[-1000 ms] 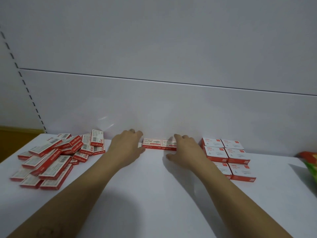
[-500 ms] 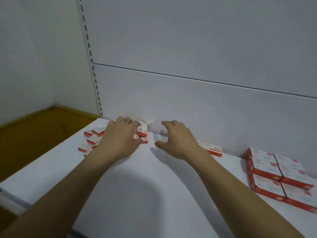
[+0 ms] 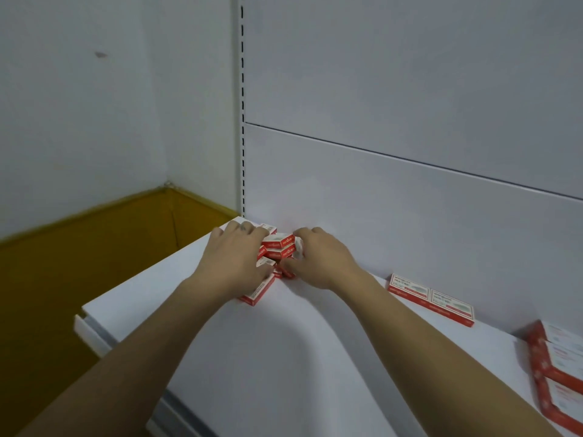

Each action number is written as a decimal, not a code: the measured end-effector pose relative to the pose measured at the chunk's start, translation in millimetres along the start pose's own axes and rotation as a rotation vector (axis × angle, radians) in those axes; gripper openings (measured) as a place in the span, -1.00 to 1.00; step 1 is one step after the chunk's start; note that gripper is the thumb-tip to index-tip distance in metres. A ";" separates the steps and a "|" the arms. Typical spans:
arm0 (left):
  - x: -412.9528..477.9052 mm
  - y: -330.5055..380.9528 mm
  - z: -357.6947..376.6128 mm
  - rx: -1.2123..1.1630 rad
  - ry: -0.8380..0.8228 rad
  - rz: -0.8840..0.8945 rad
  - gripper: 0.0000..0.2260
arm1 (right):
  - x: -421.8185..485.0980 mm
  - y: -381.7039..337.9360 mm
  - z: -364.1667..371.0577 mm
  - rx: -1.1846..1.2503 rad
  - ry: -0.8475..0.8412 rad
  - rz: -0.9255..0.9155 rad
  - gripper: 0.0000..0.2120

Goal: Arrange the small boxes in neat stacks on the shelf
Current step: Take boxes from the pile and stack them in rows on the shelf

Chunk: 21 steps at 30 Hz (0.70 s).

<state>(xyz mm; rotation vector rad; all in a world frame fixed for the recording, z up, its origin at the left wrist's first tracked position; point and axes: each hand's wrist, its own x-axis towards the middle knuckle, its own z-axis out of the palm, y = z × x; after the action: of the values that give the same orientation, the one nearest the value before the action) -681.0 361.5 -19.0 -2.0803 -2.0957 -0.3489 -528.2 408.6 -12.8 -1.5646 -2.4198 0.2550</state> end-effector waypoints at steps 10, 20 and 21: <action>7.7 -5.8 -1.2 0.010 -0.064 -0.019 -0.41 | 28.5 -15.9 -0.1 -0.013 0.017 0.014 -0.52; 9.9 -9.8 -0.3 -0.026 -0.031 -0.018 -0.42 | 35.5 -18.2 4.8 0.006 0.092 0.010 -0.70; 9.8 -8.7 -0.6 -0.034 -0.019 -0.015 -0.42 | 33.9 -16.5 4.8 0.029 0.120 -0.003 -0.69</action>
<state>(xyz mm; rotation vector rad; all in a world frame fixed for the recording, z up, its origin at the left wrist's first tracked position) -689.8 370.8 -16.0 -2.0959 -2.1319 -0.3709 -557.4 432.7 -9.0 -1.5182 -2.3170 0.1898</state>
